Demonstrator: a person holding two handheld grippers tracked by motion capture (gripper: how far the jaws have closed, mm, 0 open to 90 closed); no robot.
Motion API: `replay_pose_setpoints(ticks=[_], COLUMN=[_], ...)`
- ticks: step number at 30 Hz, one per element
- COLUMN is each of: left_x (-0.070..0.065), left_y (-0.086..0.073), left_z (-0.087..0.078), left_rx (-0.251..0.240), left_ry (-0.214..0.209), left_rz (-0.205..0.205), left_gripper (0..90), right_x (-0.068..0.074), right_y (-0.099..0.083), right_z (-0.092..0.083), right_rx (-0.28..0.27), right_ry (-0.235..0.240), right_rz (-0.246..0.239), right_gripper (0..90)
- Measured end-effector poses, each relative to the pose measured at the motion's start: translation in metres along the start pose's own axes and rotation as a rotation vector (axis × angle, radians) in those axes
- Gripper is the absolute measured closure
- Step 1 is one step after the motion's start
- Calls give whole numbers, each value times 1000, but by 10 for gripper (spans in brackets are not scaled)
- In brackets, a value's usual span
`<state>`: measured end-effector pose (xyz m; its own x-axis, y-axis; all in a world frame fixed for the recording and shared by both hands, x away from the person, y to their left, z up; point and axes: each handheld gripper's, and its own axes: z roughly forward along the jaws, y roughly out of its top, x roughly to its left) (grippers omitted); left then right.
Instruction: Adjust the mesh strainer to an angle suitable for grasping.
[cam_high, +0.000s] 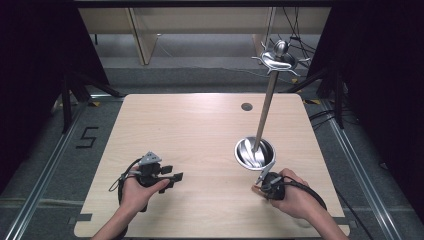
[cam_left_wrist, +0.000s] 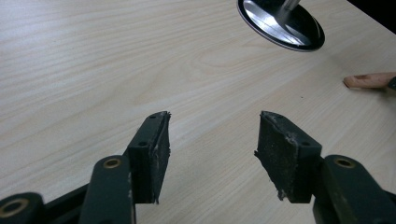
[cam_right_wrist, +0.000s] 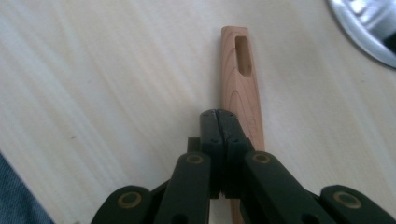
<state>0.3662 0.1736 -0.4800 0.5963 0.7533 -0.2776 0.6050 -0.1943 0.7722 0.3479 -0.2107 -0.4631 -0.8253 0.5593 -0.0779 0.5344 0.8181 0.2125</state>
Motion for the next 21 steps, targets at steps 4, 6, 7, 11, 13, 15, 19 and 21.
replay_pose_setpoints(ticks=[4,6,7,11,13,15,19,21], left_x=[0,0,0,0,0,0,0,0], left_y=[0,0,0,0,0,0,0,0], left_z=[0,0,0,0,0,0,0,0], left_rx=[0,0,7,8,9,9,10,7], left_ry=[1,1,5,5,5,5,5,4], left_rz=[0,-2,4,5,5,2,2,1], left_gripper=[430,430,430,430,430,430,429,429], right_x=[-10,-13,-14,-22,-23,-24,-23,-23], right_y=[-1,-2,-2,-3,-3,-1,4,7], right_z=[0,0,0,-1,0,0,3,5], right_rx=[-11,-14,-16,-28,-28,-41,-41,-42], right_ry=[-18,-13,-15,-21,-19,-5,22,28], right_rz=[41,62,74,122,123,115,128,112], right_gripper=[900,900,900,900,900,900,900,900])
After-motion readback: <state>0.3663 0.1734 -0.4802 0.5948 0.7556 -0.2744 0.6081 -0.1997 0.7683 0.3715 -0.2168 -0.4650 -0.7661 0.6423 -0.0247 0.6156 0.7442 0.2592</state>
